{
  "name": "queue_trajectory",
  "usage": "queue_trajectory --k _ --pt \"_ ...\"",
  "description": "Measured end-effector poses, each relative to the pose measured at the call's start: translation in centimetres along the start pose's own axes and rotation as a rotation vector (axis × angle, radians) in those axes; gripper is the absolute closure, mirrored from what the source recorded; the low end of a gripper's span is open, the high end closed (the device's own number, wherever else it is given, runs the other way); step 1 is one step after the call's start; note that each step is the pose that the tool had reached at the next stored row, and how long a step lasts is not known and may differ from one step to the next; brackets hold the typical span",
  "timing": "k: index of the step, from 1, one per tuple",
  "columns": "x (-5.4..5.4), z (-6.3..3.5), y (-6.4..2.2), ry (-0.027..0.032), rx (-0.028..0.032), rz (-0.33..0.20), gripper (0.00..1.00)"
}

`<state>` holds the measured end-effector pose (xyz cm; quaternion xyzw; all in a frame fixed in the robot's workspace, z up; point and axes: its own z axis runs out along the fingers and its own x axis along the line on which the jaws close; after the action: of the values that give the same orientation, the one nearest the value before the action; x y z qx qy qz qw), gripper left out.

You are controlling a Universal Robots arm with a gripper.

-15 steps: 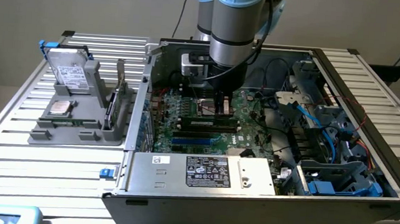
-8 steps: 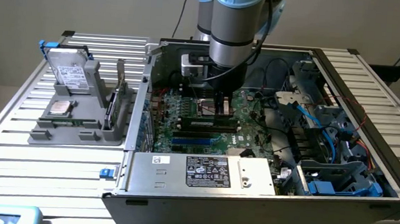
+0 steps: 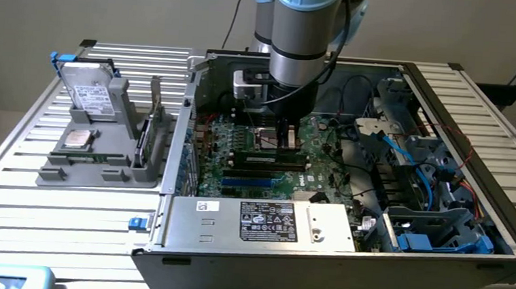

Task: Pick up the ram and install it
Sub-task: 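Insert the ram into the slot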

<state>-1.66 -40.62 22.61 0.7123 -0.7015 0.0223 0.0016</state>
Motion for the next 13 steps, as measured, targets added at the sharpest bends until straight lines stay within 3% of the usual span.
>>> queue_trajectory --k 13 --pt "0.06 -0.21 0.02 -0.0004 0.0029 0.0 0.87"
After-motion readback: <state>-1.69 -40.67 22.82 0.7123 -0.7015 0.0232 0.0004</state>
